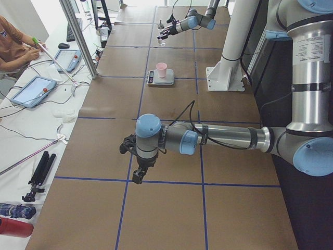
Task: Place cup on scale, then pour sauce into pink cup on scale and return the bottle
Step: 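Carry the dispenser back toward its starting spot and lower it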
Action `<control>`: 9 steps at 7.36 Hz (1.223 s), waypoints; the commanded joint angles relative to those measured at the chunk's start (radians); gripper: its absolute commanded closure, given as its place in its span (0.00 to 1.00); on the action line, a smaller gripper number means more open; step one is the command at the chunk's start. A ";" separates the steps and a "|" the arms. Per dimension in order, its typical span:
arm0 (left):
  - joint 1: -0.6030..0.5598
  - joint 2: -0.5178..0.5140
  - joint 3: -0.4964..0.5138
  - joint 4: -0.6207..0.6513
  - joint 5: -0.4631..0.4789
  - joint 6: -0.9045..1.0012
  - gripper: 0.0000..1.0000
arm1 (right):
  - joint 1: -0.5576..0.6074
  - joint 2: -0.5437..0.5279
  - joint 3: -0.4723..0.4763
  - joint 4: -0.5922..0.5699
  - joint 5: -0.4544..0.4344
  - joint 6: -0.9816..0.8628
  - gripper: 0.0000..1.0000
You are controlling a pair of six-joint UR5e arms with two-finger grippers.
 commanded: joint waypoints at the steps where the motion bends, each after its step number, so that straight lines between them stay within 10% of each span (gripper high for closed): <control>1: 0.000 0.000 -0.005 0.000 0.000 0.000 0.00 | 0.004 -0.001 -0.034 0.001 0.037 0.019 1.00; 9: 0.000 -0.006 -0.005 0.001 0.002 -0.002 0.00 | 0.039 -0.038 -0.034 -0.004 0.152 0.019 1.00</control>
